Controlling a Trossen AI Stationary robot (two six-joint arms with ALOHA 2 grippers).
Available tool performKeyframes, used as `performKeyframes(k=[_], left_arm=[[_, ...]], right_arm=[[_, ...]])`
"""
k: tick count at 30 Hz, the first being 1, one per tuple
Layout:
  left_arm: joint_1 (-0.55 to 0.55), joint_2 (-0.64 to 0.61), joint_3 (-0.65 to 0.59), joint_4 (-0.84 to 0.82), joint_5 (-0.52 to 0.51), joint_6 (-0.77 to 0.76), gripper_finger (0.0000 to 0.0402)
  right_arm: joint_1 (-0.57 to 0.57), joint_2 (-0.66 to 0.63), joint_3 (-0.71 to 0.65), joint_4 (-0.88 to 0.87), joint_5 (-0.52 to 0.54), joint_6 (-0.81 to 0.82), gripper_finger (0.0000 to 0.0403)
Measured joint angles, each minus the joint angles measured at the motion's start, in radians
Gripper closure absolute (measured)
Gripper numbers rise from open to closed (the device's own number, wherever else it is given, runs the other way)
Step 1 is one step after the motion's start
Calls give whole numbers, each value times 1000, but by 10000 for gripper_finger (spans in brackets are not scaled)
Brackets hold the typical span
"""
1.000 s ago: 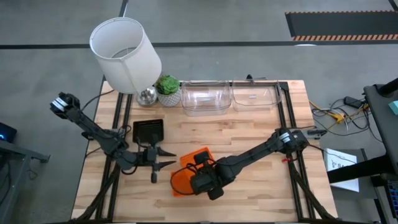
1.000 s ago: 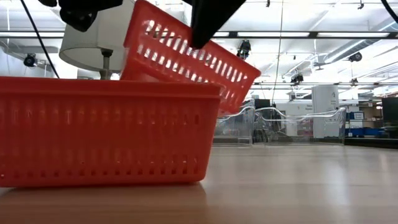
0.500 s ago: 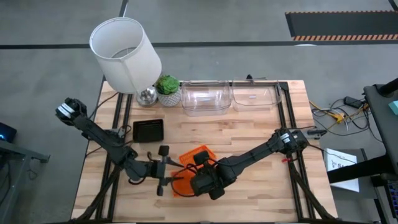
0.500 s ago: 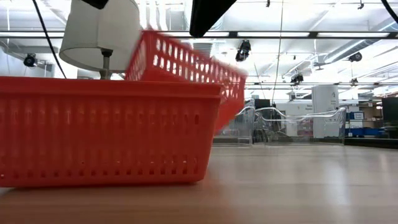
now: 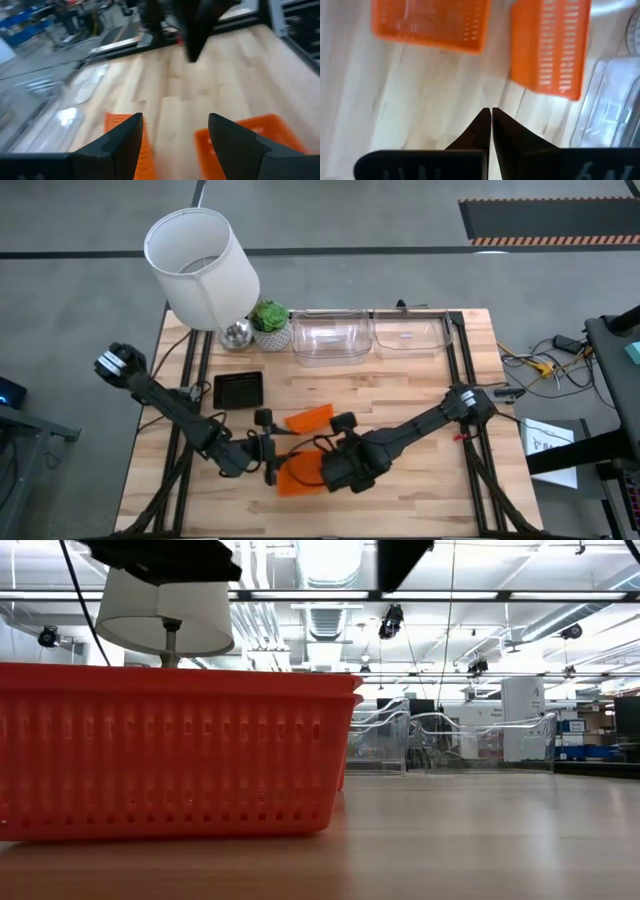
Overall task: Stack baskets by color
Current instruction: Stack the orange bin on the stacked orange bins
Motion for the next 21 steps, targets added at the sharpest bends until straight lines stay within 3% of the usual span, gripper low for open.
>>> performKeyframes(k=[5, 10, 21], left_arm=[[92, -38, -7, -8, 25, -35, 194], [250, -45, -4, -29, 291, -68, 211], [493, -39, -6, -98, 657, -191, 224]], right_arm=[[43, -91, -107, 20, -15, 80, 394], [75, -254, -308, 146, -7, 161, 394], [97, -590, -839, 591, -8, 197, 394]])
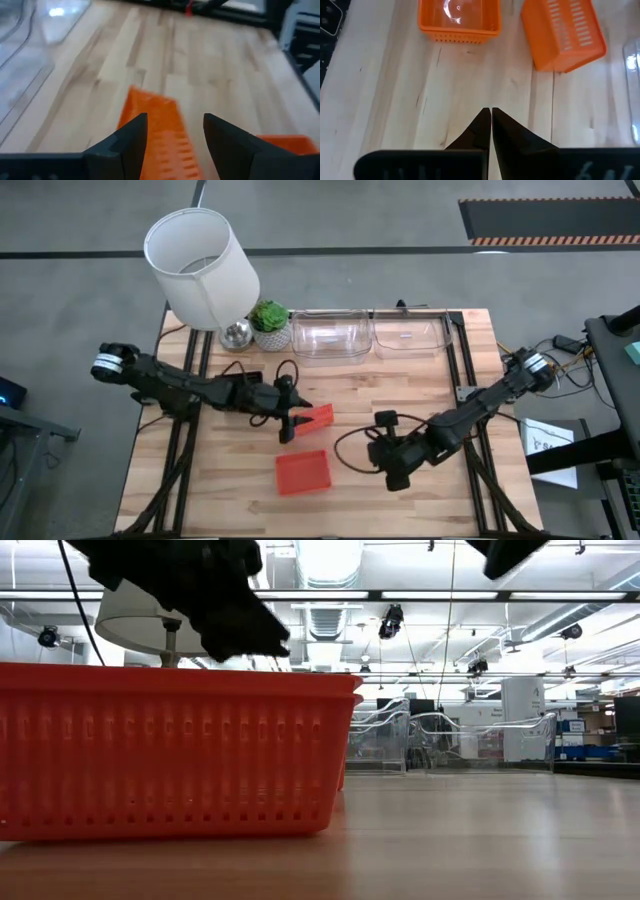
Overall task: Stack baskets by color
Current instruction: Stack the orange bin on the stacked orange bins
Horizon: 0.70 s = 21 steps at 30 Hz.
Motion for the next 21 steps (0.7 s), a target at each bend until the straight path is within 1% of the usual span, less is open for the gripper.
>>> performKeyframes(k=[3, 7, 9, 15, 21], left_arm=[[41, 0, 0, -47, 36, -20, 224], [70, 0, -7, -46, 117, -34, 224], [77, 6, -8, -46, 120, -48, 224], [78, 60, -6, -45, 137, -87, 224], [78, 104, -4, -38, 140, -99, 225]], right_arm=[[0, -62, -101, 82, 0, 0, 394], [0, -121, -201, 156, 0, 0, 394], [0, -147, -238, 182, -1, 2, 394], [0, -193, -304, 222, -1, 8, 394], [0, -193, -309, 229, 0, 8, 394]])
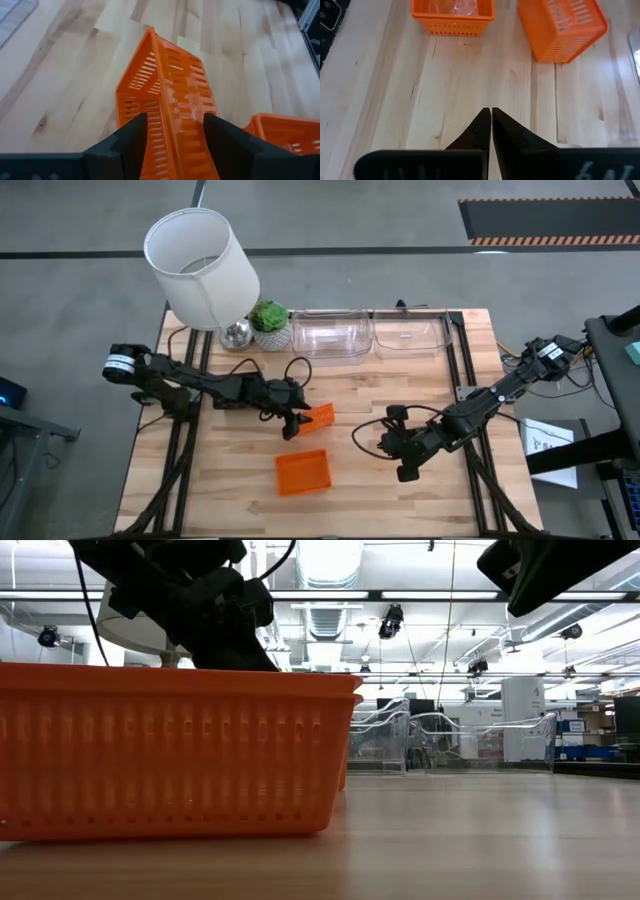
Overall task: Stack baskets by color
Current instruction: Stack the orange bin on the stacked orange bins
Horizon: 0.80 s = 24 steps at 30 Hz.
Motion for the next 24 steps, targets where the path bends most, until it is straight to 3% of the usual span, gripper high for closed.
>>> performKeyframes(k=[5, 14, 24], left_arm=[[0, -1, 3, -3, 4, 18, 256], [-1, -5, 12, -12, 9, 99, 390], [-57, -106, 42, -62, 17, 159, 400]], right_arm=[[0, 0, 0, 0, 0, 0, 394], [0, 0, 0, 1, 1, 1, 394], [0, 0, -57, 59, 2, 19, 394]])
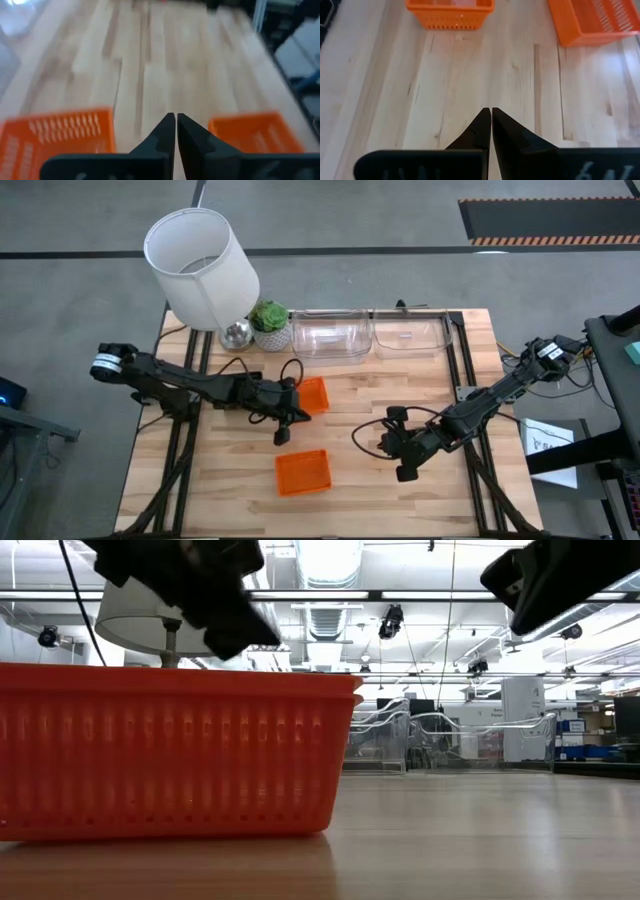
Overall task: Stack baskets by color
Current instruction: Stack the orange bin on the stacked orange bins
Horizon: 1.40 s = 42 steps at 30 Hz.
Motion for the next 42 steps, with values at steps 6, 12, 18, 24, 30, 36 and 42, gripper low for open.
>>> performKeyframes(k=[6, 12, 18, 24, 30, 36, 42], left_arm=[[0, 32, -11, -135, -51, 26, 349], [2, 82, -13, -116, -177, 112, 255], [2, 173, -13, -61, -176, 133, 237], [2, 244, -12, -37, -209, 134, 291], [2, 255, -12, -21, -234, 136, 392], [-28, 217, 5, -30, -281, 142, 401], [-128, 120, 118, -94, -356, 129, 401]], right_arm=[[0, 0, -15, 1, 2, 25, 394], [0, 0, -19, 2, 27, 25, 394], [0, 1, -22, 0, 27, 25, 394], [0, 1, -23, 0, 27, 28, 394], [0, 1, -24, 0, 27, 32, 394], [0, 1, -57, 32, 51, -2, 394], [-9, 0, -142, 171, 61, -135, 394]])
